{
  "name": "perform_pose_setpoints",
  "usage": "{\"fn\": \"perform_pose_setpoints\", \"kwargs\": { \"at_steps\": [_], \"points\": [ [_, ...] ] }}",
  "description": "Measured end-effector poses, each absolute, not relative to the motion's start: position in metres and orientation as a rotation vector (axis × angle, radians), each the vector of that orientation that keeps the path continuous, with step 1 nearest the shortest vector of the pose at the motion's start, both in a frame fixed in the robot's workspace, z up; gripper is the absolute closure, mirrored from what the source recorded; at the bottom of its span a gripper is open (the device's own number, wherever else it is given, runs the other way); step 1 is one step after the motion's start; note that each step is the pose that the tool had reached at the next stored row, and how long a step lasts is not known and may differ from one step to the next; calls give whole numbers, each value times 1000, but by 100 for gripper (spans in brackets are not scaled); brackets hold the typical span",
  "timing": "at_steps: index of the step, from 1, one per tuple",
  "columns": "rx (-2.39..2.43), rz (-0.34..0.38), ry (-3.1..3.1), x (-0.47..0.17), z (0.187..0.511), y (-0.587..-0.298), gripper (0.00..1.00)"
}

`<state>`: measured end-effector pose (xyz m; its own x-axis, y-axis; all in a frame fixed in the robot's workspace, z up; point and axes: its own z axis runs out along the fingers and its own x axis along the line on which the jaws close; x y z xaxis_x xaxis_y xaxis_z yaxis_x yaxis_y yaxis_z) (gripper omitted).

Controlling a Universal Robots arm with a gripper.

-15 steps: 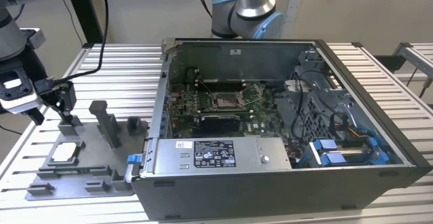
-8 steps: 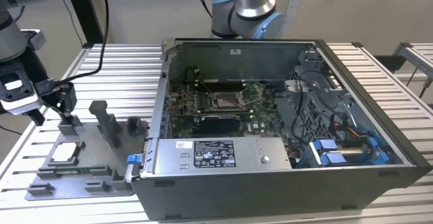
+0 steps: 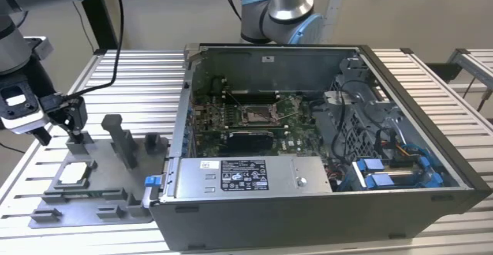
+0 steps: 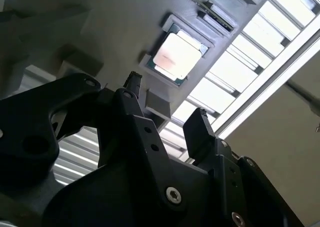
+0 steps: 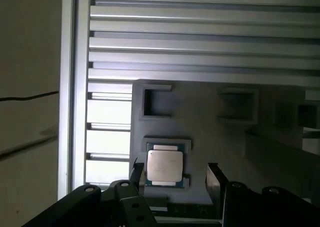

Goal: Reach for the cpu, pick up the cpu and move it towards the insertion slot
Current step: 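Pick up the cpu and move it towards the insertion slot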

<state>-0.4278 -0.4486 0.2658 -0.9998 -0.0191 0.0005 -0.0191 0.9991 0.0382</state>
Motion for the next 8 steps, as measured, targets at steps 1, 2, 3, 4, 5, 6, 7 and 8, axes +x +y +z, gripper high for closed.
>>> {"fn": "perform_pose_setpoints", "kwargs": {
  "at_steps": [1,2,3,4,5,6,7,8],
  "points": [
    [30,-60,-3140,-428,265,-449,0],
    [30,-60,-3140,-428,264,-449,0],
    [30,-60,-3140,-428,264,-450,0],
    [30,-60,-3140,-428,263,-450,0],
    [30,-60,-3140,-428,263,-450,0],
    [30,-60,-3140,-428,262,-450,0],
    [30,-60,-3140,-429,262,-451,0],
    [30,-60,-3140,-429,261,-451,0]
  ]
}}
